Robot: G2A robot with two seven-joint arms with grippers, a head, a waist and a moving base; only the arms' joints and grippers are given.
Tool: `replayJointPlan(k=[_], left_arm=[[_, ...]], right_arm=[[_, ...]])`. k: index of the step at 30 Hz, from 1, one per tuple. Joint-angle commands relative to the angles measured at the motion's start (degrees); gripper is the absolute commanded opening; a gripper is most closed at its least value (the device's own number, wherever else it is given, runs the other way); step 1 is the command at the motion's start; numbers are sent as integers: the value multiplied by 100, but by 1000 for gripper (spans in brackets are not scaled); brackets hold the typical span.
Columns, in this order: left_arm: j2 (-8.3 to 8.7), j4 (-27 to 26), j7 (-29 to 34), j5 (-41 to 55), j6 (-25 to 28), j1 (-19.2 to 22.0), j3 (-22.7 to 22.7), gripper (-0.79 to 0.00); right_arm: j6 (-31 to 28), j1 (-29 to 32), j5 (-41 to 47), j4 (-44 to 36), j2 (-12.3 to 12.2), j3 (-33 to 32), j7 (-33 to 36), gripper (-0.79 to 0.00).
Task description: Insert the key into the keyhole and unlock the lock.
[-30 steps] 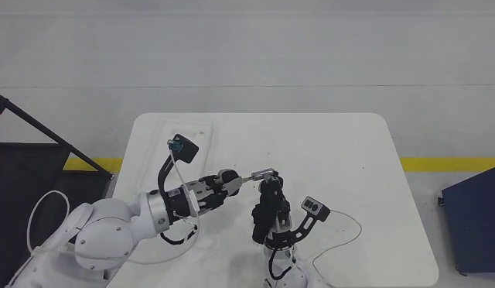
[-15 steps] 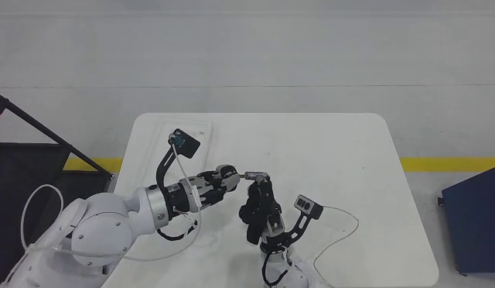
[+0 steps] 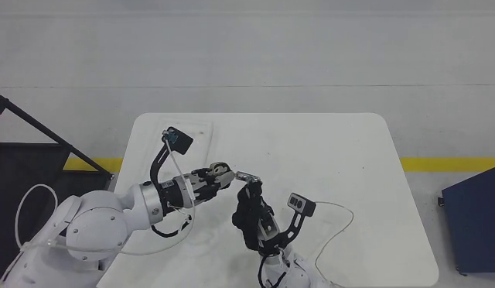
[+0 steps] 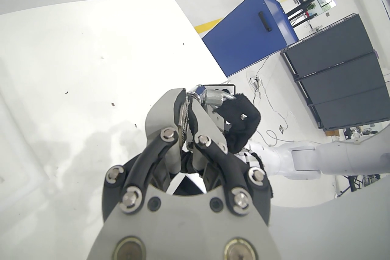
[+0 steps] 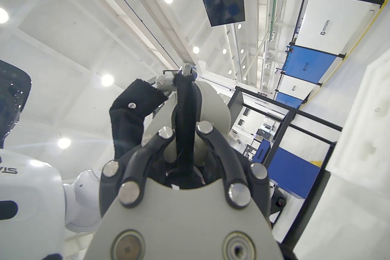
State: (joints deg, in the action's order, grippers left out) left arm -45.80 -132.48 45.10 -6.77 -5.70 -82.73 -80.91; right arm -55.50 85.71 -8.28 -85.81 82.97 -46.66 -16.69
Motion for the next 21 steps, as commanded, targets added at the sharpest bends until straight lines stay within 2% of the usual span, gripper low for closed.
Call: replayJointPlan(k=[1, 8, 14, 18, 21], left_arm=[[-4, -4, -11, 16, 52, -27, -26, 0], [-22, -11, -84, 184, 204, -141, -191, 0], [-32, 61, -150, 479, 428, -277, -507, 0], [-39, 328, -157, 837, 839, -429, -774, 0], [-38, 593, -107, 982, 1520, -521, -1004, 0]], right_arm=[[4, 8, -3, -12, 7, -17, 19, -785], [4, 3, -145, -6, 31, -101, 135, -785], [-77, -75, -648, -99, -26, -474, 408, -785], [-160, -76, -907, -278, -104, -764, 737, -785], [-250, -61, -786, -369, -175, -898, 1106, -785]])
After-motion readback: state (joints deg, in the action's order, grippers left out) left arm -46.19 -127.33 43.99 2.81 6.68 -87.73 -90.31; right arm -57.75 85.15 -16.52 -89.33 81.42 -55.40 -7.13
